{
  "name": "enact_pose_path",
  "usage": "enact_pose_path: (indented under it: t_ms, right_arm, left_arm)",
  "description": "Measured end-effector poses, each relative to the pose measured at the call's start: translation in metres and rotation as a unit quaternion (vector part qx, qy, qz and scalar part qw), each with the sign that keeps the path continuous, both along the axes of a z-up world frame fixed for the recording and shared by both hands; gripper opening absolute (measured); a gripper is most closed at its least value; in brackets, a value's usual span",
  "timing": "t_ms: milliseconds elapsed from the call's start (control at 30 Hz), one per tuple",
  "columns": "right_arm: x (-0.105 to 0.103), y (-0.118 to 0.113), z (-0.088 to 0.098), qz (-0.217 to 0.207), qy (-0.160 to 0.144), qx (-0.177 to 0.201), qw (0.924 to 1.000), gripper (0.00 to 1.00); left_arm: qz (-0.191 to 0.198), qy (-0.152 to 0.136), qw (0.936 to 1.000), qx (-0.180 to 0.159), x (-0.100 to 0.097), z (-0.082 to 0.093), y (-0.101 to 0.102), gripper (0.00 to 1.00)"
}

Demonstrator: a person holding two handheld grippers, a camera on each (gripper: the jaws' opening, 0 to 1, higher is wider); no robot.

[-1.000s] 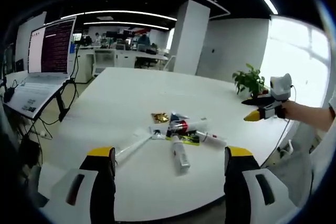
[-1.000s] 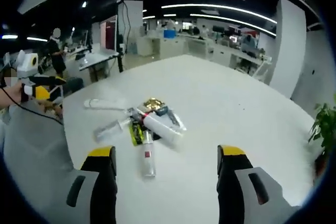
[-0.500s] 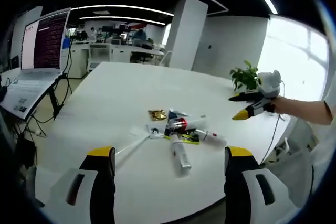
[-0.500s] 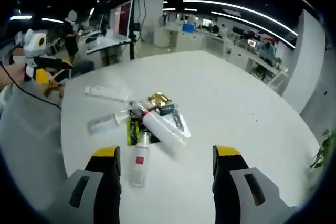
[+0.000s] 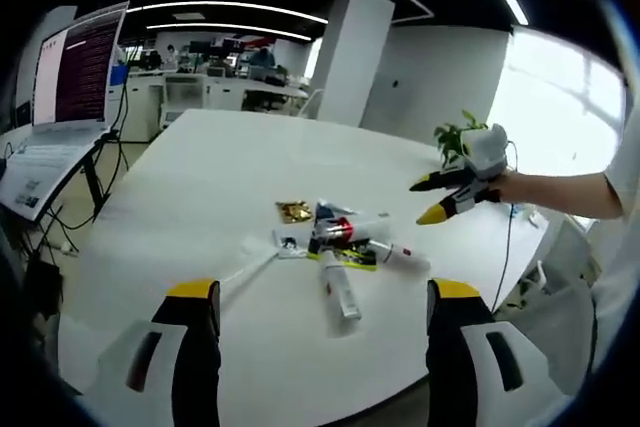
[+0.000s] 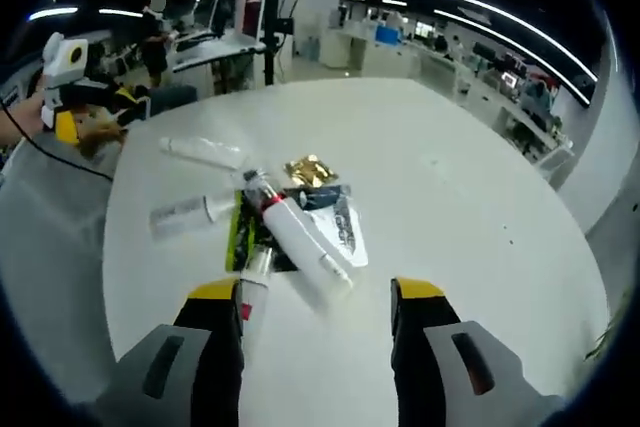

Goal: Arrange the skincare products in the storage area until every visible bottle or jar stands upright without overlapping.

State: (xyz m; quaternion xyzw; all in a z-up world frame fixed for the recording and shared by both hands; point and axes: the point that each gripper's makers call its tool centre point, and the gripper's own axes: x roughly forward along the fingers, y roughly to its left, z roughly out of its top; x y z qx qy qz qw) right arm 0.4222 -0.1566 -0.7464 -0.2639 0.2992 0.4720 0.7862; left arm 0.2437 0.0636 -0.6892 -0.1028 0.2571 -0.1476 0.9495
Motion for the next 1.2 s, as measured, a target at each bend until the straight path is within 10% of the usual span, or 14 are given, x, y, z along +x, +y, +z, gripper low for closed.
enact_pose_path:
  t_ms: [1200]
  right_arm:
    - [0.015,0.080,-0.066,0.157,0.036,-0.141,0.9768,0.32]
  left_arm:
    - [0.016,0.008,0.9998,-0.010,-0.009,-0.005,0.009,0.76]
